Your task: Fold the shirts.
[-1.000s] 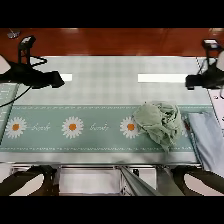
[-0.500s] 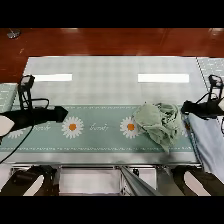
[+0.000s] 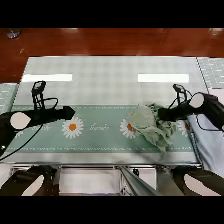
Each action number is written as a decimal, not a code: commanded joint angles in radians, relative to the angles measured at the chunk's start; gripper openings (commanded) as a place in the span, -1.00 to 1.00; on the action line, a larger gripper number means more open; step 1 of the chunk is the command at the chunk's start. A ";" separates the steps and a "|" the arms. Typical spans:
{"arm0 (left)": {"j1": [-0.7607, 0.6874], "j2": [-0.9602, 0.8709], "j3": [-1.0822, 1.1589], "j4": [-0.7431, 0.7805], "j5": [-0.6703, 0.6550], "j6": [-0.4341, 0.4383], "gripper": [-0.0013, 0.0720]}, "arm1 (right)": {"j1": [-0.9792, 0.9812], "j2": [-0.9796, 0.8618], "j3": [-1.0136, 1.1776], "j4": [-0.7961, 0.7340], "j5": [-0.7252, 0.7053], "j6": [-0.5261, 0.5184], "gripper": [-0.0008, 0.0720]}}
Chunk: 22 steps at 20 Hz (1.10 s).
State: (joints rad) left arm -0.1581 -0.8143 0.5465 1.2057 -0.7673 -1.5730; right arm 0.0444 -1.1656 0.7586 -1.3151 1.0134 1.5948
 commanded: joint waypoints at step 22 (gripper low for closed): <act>0.063 0.290 0.073 -0.017 -0.343 0.031 0.95 | 0.069 0.248 0.960 0.406 0.426 -0.171 -0.91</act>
State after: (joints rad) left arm -0.0956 -0.5289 0.6422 1.1957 -1.1538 -1.5414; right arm 0.0837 -0.9039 1.7576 -1.0027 1.3514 1.4364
